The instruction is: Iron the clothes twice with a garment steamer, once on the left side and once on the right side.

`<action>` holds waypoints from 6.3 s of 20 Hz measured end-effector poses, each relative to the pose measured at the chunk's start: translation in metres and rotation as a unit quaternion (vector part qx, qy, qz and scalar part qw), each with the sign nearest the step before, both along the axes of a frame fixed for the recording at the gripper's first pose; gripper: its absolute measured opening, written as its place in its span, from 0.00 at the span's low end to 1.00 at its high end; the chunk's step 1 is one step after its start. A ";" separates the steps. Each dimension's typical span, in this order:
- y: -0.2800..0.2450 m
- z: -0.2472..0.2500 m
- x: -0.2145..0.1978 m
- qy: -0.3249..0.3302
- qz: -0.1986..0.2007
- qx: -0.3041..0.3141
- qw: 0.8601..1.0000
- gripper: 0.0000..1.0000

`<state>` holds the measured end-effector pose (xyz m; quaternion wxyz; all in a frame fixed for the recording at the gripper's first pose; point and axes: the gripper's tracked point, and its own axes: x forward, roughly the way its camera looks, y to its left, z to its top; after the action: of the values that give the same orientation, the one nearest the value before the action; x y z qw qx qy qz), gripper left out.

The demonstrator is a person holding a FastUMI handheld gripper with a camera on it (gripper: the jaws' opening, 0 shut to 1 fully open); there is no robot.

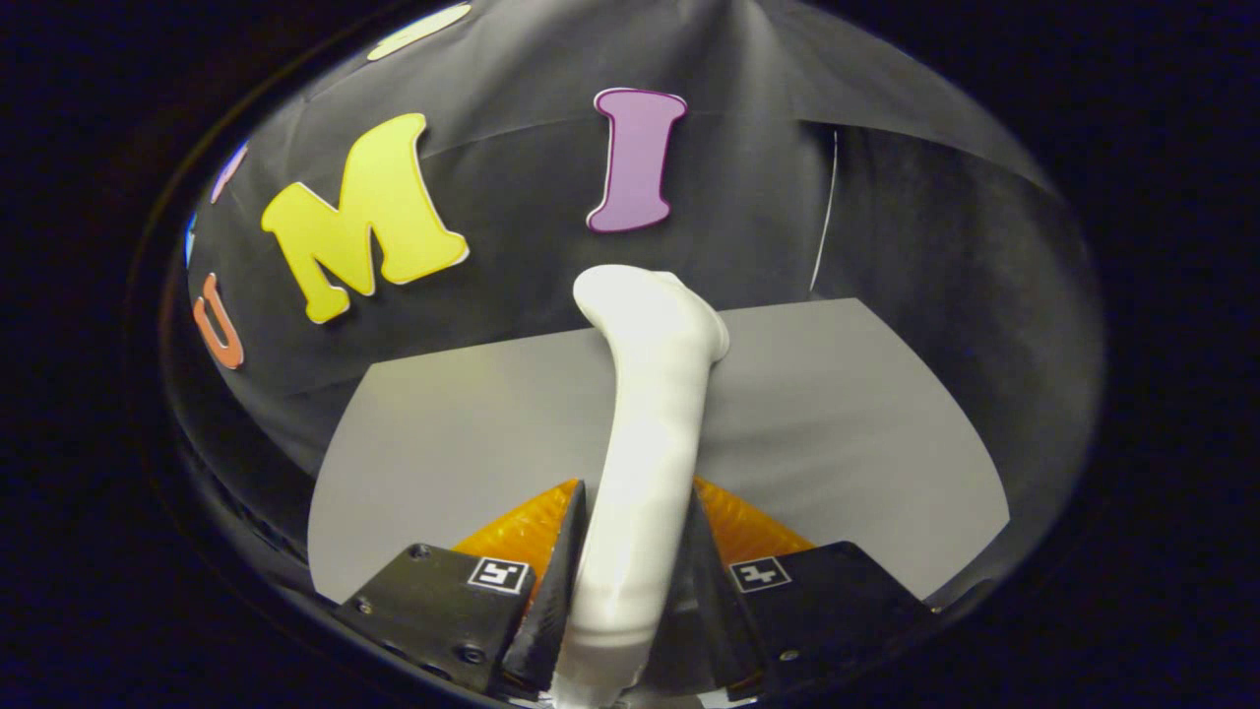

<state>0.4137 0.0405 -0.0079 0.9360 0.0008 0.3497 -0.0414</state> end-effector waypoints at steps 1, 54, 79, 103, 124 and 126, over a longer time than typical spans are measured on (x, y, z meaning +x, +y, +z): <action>0.001 0.001 0.001 -0.004 -0.011 0.007 1.000 0.56; 0.418 0.125 -0.271 -0.372 0.231 0.015 0.899 0.40; 0.322 -0.030 -0.301 -0.210 0.229 -0.060 0.949 0.40; 0.289 -0.182 -0.286 -0.075 0.234 -0.112 0.963 0.38; 0.493 0.098 -0.302 -0.402 0.365 0.008 0.840 0.36; 0.517 0.124 -0.303 -0.438 0.369 0.010 0.820 0.36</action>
<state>0.1112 0.5575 0.1164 0.9355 -0.1013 -0.1228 0.3154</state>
